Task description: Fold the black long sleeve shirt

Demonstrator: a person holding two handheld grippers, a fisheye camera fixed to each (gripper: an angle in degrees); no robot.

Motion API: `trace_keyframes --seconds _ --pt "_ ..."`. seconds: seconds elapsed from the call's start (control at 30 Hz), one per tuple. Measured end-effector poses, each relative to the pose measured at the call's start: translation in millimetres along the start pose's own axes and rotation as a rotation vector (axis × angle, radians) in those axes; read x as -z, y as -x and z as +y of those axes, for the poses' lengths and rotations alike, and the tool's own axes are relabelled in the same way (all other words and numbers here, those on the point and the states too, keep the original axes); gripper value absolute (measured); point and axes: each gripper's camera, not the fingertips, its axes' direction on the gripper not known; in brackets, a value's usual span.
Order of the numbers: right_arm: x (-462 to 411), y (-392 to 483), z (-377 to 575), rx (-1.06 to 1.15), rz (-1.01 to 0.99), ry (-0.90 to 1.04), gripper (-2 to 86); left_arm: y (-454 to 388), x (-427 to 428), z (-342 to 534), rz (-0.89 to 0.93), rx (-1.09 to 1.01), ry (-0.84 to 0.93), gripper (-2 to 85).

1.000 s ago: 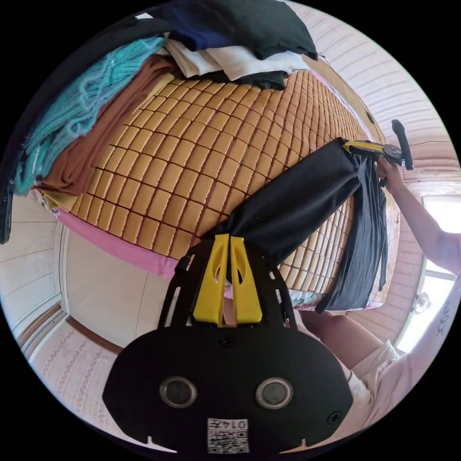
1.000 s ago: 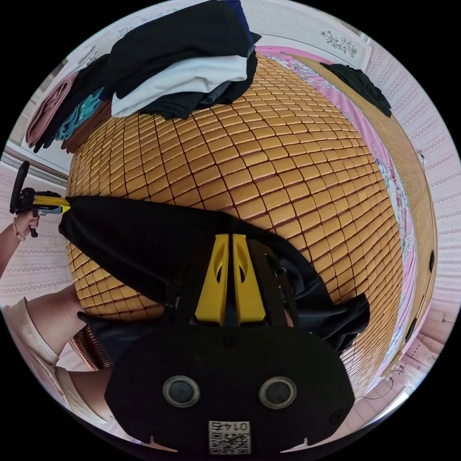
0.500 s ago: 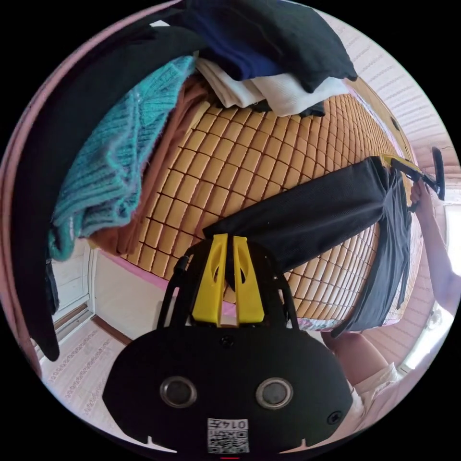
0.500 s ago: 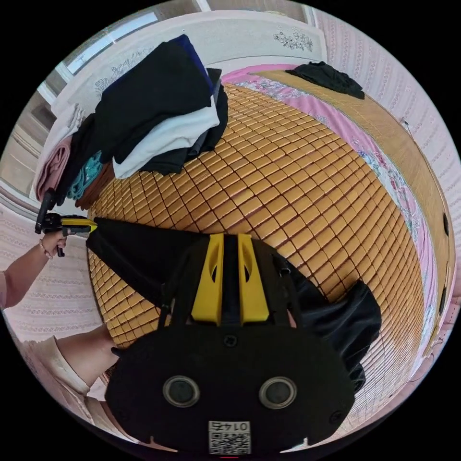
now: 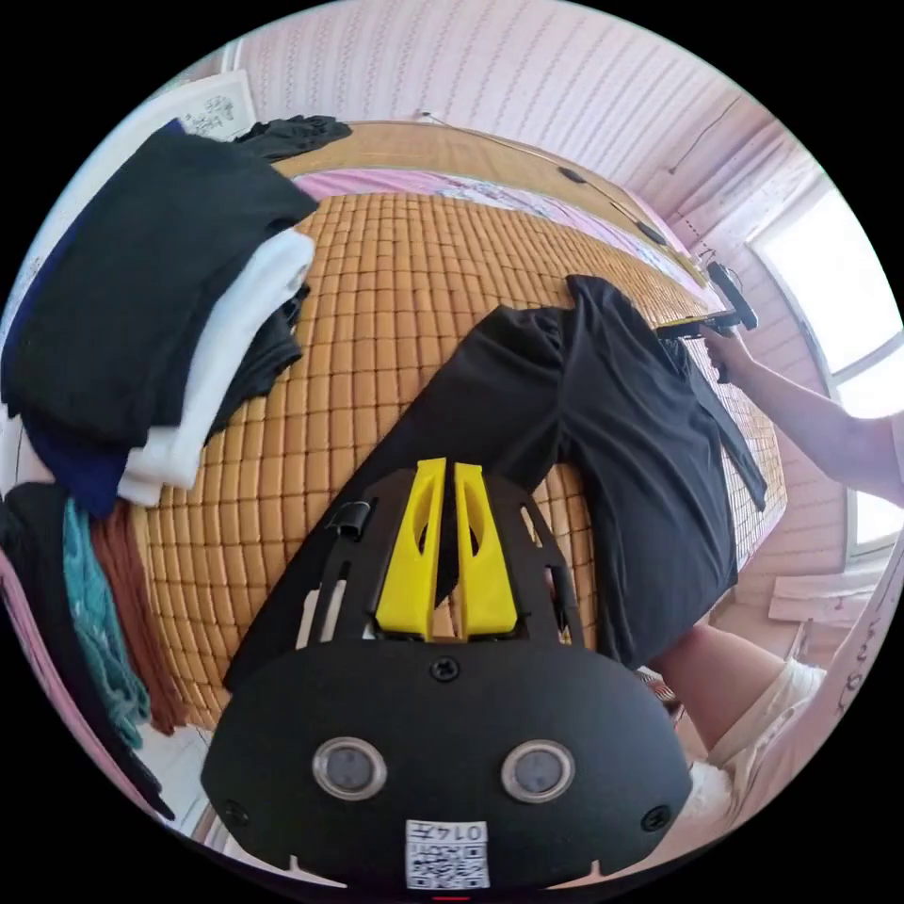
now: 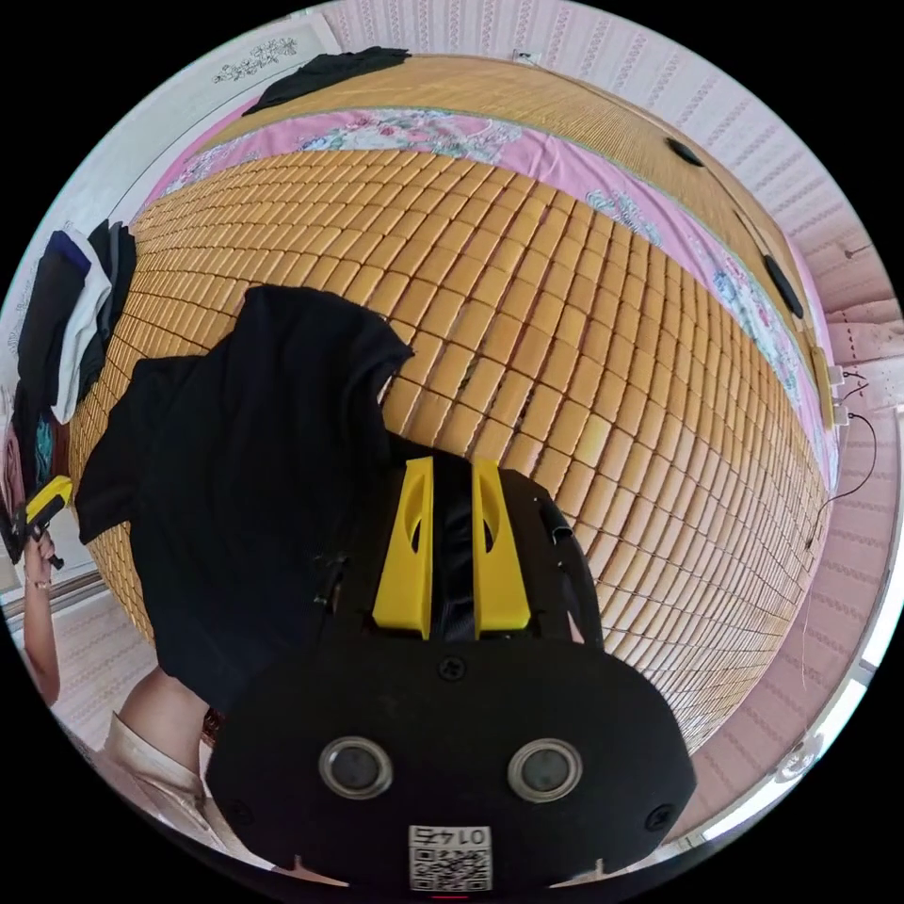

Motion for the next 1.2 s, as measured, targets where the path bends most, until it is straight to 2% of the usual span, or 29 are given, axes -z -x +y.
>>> trace_keyframes --seconds 0.17,0.27,0.37,0.53,0.63,0.77,0.83,1.0,1.1,1.17,1.2 --pt "21.0 -3.5 20.6 0.003 0.021 -0.090 1.4 -60.5 -59.8 -78.4 0.109 -0.110 -0.046 -0.3" --pt "36.5 -24.8 31.9 -0.091 0.094 -0.133 1.1 -93.6 -89.1 -114.6 0.116 -0.179 -0.044 -0.3" --pt "24.6 -41.0 36.0 -0.146 0.088 -0.046 1.7 -115.8 -120.9 -139.8 0.081 -0.198 -0.011 -0.3" --pt "29.4 -46.8 52.3 -0.153 0.051 -0.074 4.6 -131.3 -162.2 -148.5 -0.008 -0.197 0.080 -0.8" --pt "50.8 -54.5 83.0 -0.195 0.038 -0.178 5.6 -130.8 -166.4 -145.7 -0.013 -0.174 0.065 -0.9" --pt "90.5 -52.0 176.4 -0.254 -0.043 -0.327 6.2 -139.9 -146.7 -128.3 -0.036 -0.166 -0.001 -0.9" --pt "90.3 -38.9 228.6 -0.262 -0.088 -0.288 6.1 -152.4 -131.4 -106.8 -0.037 -0.202 -0.022 -0.9" --pt "46.0 31.9 376.8 -0.307 -0.145 0.085 1.7 -197.4 -121.6 -10.5 0.012 -0.289 0.114 -0.9" --pt "21.6 65.6 420.5 -0.271 -0.045 0.244 -0.3 -227.2 -133.7 48.5 0.086 -0.297 0.241 -0.9" --pt "23.7 76.8 435.0 -0.256 0.004 0.210 -0.7 -245.6 -148.9 83.9 0.094 -0.303 0.328 -0.9" --pt "18.9 82.0 441.6 -0.242 0.022 0.258 -0.8 -248.5 -152.9 90.9 0.089 -0.299 0.351 -1.0"
